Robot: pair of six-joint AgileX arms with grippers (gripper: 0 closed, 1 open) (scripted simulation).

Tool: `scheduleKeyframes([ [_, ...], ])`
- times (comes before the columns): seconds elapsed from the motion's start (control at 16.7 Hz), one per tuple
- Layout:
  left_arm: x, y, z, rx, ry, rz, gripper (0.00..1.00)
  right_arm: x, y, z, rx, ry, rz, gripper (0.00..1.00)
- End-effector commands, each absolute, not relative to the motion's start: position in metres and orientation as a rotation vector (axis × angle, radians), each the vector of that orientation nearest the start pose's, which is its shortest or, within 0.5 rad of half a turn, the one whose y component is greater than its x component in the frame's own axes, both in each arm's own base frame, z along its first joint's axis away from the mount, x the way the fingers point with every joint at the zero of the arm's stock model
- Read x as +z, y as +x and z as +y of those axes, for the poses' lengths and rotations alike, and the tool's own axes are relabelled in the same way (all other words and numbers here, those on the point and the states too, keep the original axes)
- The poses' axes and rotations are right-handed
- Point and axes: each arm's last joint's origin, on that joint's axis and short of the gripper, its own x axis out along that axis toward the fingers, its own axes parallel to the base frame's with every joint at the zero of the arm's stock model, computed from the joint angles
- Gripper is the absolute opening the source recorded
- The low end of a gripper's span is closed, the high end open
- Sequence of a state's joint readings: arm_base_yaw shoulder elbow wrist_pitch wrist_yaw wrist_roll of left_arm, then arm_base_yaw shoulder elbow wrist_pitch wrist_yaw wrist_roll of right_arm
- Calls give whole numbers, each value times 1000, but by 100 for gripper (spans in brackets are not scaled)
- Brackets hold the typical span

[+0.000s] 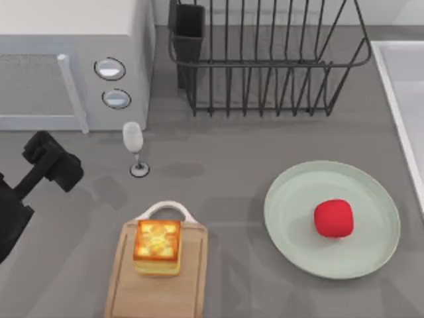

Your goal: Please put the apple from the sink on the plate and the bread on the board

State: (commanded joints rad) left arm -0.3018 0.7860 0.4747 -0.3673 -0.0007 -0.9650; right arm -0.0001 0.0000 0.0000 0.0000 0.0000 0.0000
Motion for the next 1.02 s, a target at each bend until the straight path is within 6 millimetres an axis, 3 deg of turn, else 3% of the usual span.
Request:
scheduleKeyframes([
  [0.24,194,131,-25,-56,-538,452,100,160,106,-1,0,0,0,100],
  [0.54,173,111,-8,-51,-189,144,100,160,106,-1,0,0,0,100],
  [0.78,162,106,-2,-9,-25,17,100,160,106,-1,0,0,0,100],
  [1.02,160,106,-1,0,0,0,100,160,106,-1,0,0,0,100],
])
